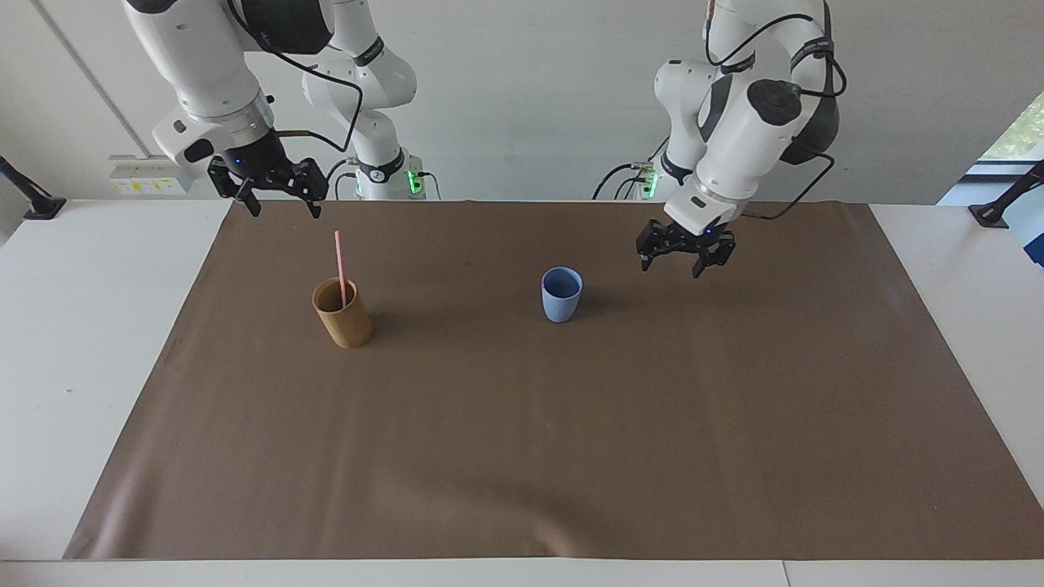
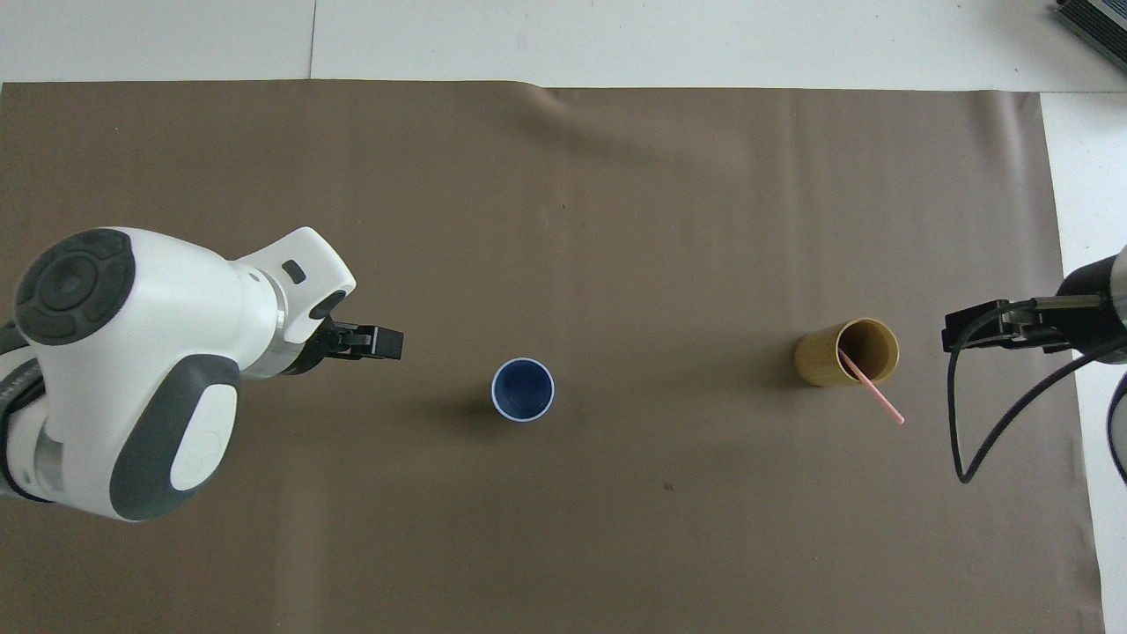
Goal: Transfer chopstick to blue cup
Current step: 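Withdraw the left gripper while the right gripper reaches the pink straw, then grasp the pink straw and pull it from the yellow cup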
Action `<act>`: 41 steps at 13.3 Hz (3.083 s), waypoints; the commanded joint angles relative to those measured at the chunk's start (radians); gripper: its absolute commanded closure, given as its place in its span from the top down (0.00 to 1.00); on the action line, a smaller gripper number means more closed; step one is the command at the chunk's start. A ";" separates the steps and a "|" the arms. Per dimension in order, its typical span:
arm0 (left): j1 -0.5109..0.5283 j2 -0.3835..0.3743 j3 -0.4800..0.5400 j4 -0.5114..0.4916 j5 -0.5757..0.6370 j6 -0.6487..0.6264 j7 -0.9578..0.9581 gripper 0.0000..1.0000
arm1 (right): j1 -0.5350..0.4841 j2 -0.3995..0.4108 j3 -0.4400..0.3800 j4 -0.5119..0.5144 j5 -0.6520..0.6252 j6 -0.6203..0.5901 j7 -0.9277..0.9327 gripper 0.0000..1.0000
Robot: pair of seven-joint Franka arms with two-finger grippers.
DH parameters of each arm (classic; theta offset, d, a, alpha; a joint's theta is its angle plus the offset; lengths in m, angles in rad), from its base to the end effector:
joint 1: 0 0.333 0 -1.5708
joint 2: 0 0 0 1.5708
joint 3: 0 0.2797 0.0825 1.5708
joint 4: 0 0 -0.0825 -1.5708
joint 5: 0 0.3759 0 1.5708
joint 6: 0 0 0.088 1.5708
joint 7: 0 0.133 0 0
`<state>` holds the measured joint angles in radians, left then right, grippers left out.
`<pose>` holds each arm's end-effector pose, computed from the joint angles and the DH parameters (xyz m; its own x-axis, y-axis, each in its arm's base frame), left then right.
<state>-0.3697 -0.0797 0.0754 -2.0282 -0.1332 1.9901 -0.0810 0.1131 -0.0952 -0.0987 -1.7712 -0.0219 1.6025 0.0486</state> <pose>0.5074 -0.1652 0.4279 0.9869 -0.1591 0.0271 -0.1613 -0.9780 0.1320 0.5161 0.0030 0.5225 0.9968 -0.0324 -0.0732 -0.0313 -0.9994 0.0160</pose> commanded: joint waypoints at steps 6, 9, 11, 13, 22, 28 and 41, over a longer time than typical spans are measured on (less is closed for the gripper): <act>0.294 0.109 -0.014 0.486 0.119 -0.365 0.297 1.00 | 0.046 -0.052 0.005 -0.269 0.000 0.145 0.007 1.00; 0.313 0.110 -0.013 0.537 0.110 -0.419 0.297 1.00 | 0.046 -0.092 0.005 -0.387 0.000 0.203 0.008 1.00; 0.311 0.097 -0.014 0.536 0.110 -0.422 0.287 1.00 | 0.045 -0.097 0.004 -0.405 0.000 0.212 0.007 1.00; 0.308 0.077 -0.016 0.511 0.110 -0.451 0.287 1.00 | 0.043 -0.097 0.004 -0.428 0.000 0.221 0.007 1.00; 0.299 0.054 -0.022 0.484 0.110 -0.485 0.168 1.00 | 0.042 -0.086 0.004 -0.413 -0.001 0.217 0.004 0.26; 0.308 0.054 -0.020 0.482 0.110 -0.488 0.168 1.00 | 0.034 -0.069 0.005 -0.378 -0.001 0.206 -0.003 0.00; 0.311 0.054 -0.020 0.484 0.110 -0.490 0.168 1.00 | 0.034 -0.126 0.004 0.047 0.109 -0.338 -0.003 0.00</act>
<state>-0.0697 -0.0092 0.0628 -1.5307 -0.0324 1.5142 0.0990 0.1599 -0.2037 -0.1074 -1.7580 0.0647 1.3117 0.0438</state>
